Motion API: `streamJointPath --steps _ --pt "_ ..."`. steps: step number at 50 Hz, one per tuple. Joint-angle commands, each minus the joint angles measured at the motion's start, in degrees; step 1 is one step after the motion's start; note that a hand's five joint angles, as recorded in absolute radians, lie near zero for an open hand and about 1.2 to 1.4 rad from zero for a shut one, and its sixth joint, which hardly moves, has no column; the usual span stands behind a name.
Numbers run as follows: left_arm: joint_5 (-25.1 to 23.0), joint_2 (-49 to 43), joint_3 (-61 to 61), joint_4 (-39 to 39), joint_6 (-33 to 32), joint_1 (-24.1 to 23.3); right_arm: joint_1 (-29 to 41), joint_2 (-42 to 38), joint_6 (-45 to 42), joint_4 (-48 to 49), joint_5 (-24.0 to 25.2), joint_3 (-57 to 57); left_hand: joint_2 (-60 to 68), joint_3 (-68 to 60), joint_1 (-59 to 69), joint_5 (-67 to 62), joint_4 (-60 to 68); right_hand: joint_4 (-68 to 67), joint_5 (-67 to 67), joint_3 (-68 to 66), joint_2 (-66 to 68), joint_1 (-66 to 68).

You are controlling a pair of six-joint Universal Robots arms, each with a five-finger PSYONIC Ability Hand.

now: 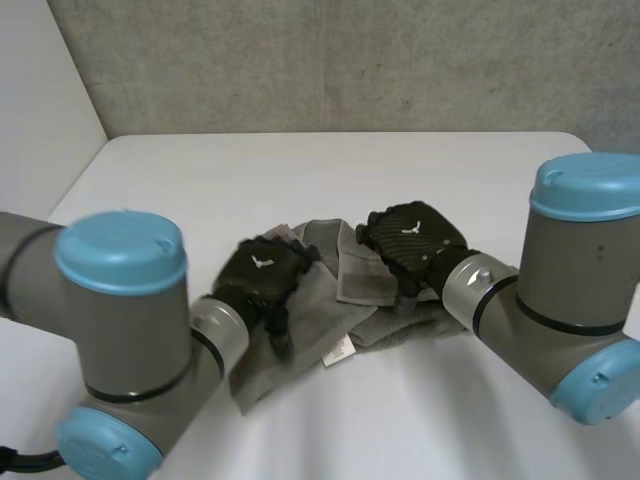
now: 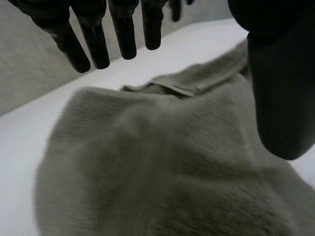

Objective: Fold the towel.

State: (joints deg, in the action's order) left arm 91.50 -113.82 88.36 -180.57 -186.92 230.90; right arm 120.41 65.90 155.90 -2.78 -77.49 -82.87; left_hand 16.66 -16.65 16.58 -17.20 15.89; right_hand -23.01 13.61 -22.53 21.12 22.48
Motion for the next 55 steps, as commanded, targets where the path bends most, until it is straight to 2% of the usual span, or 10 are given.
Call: streamJointPath --steps 1,13,19,29,32,35,39,45,52,55 --pt "2.80 -5.79 -2.93 -0.05 0.06 -3.08 0.18 -7.02 -0.16 0.23 0.68 2.80 -0.73 0.72 -0.64 11.27 0.04 -3.22 2.62 -3.70 5.11 3.76" --pt "9.58 -12.30 -7.24 -2.07 -0.12 -5.46 0.09 -15.45 -1.82 3.39 -2.22 8.16 3.14 -3.15 3.23 7.40 3.91 -9.44 8.84 -9.92 11.33 9.98" --pt "10.63 -14.59 -9.88 -3.65 -0.20 -5.46 0.00 -15.63 -2.88 5.42 -4.68 8.51 8.86 -8.87 8.95 1.68 9.63 -12.31 11.70 -12.78 14.19 12.84" --pt "14.67 -16.17 -12.17 -4.53 -3.89 -3.71 -0.35 -15.19 -2.79 5.86 -4.77 8.16 11.71 -11.72 11.80 -1.17 12.49 -12.48 11.87 -12.95 14.36 13.01" --pt "15.03 -16.17 -11.90 -4.53 -3.89 -2.74 -1.05 -15.10 -2.88 5.95 -4.77 8.25 12.39 -12.40 12.48 -1.85 13.16 -17.99 17.38 -18.46 19.87 18.52" --pt "15.64 -15.64 -10.85 -4.53 -3.89 -0.89 -2.45 -15.10 -2.88 5.95 -4.60 8.42 17.61 -17.61 17.69 -7.07 18.38 -23.56 22.95 -24.04 25.45 24.09" --pt "15.73 -12.67 -8.57 -4.53 -3.81 2.44 -3.08 -15.54 -2.88 6.12 -4.60 8.78 33.03 -33.04 33.12 -22.49 33.80 -25.76 25.16 -26.24 27.65 26.30" --pt "15.47 -8.27 -5.58 -5.84 -3.46 5.17 -5.01 -15.89 -2.88 6.47 -4.33 9.30 45.17 -45.18 45.25 -34.63 45.94 -43.93 43.32 -44.41 45.82 44.46" --pt "15.29 -4.32 -3.82 -6.11 -3.19 6.40 -5.27 -13.18 -2.44 6.30 -3.98 9.22 53.40 -53.41 53.49 -42.86 54.18 -56.97 56.36 -57.44 58.85 57.50" --pt "15.20 -2.56 -3.20 -6.28 -3.19 7.02 -5.45 -10.79 -2.18 6.12 -3.98 8.78 56.12 -56.13 56.20 -45.58 56.89 -56.99 56.39 -57.47 58.88 57.52"
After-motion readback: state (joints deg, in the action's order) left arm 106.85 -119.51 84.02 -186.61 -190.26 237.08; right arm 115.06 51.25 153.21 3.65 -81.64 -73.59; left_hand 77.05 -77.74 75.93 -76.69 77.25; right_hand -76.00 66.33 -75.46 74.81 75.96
